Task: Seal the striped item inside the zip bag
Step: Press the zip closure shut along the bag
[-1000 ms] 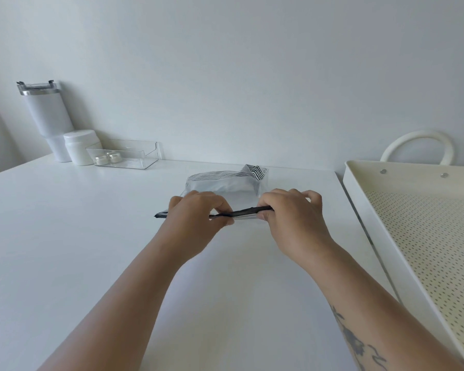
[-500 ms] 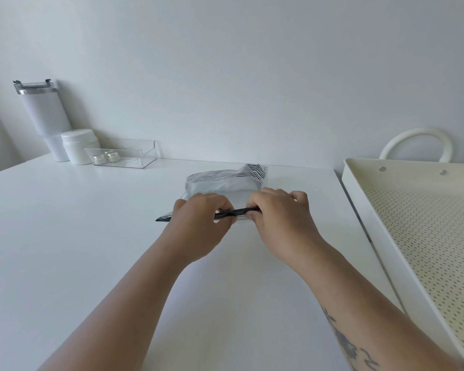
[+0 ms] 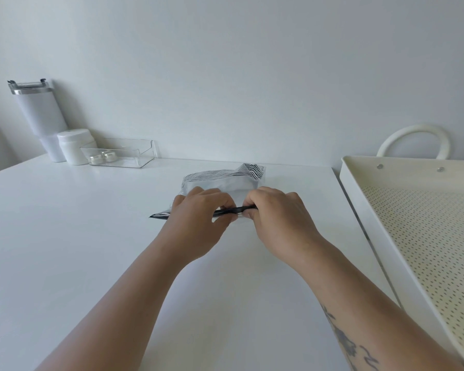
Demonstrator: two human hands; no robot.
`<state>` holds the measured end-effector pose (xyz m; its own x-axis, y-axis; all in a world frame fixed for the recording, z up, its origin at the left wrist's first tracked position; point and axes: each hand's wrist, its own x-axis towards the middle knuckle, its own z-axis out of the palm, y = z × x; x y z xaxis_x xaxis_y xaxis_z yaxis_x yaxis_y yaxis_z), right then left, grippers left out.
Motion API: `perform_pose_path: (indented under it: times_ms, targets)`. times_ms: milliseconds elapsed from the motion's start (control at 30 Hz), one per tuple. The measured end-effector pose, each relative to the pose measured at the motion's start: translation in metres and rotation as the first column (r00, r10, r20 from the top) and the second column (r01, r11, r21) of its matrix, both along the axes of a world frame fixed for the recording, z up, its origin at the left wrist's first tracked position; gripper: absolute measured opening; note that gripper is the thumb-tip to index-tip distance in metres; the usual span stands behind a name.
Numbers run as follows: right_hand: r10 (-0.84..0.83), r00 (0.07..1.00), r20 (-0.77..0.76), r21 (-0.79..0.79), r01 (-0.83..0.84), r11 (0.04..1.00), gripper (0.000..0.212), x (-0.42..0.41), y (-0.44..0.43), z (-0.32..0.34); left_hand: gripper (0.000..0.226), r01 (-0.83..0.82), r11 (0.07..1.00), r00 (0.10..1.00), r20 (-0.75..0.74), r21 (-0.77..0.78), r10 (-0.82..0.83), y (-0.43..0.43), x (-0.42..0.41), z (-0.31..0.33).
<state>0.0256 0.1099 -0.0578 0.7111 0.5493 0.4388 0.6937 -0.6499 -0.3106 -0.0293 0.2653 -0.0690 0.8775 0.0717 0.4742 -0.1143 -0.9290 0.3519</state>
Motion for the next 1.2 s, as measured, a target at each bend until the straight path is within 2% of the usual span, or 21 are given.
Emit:
perform_pose_path:
  times_ms: [200, 300, 433, 667, 900, 1200]
  targets:
    - [0.009, 1.000, -0.022, 0.046, -0.008, 0.999, 0.009, 0.0011, -0.0012, 0.0012, 0.008, -0.026, 0.999, 0.999, 0.035, -0.045, 0.028, 0.0000, 0.0003, 0.0019]
    - [-0.021, 1.000, 0.003, 0.041, 0.021, 0.999, 0.011, 0.0035, -0.0036, -0.0011, 0.006, -0.032, 0.997, 0.999, 0.017, -0.075, 0.034, 0.0042, -0.0022, 0.0047]
    - [-0.053, 0.998, -0.039, 0.080, 0.056, 0.995, 0.012, 0.0060, -0.0068, -0.0017, 0.011, -0.031, 0.996, 0.999, -0.008, -0.083, 0.031, 0.0058, -0.0033, 0.0074]
    - [0.056, 0.998, -0.026, 0.097, -0.053, 0.994, 0.006, -0.0001, -0.0010, -0.0010, 0.009, -0.056, 0.990, 0.998, -0.017, -0.127, 0.054, -0.0008, -0.0010, 0.0065]
    - [0.029, 0.991, -0.134, 0.122, -0.013, 0.992, 0.009, 0.0079, -0.0009, -0.0067, 0.011, -0.083, 0.990, 0.996, -0.039, -0.116, 0.079, 0.0032, -0.0054, 0.0101]
    - [0.075, 0.995, -0.069, 0.098, -0.068, 0.993, 0.005, -0.0007, 0.0020, -0.0016, 0.009, -0.085, 0.990, 0.996, -0.049, -0.111, 0.080, -0.0010, -0.0027, 0.0062]
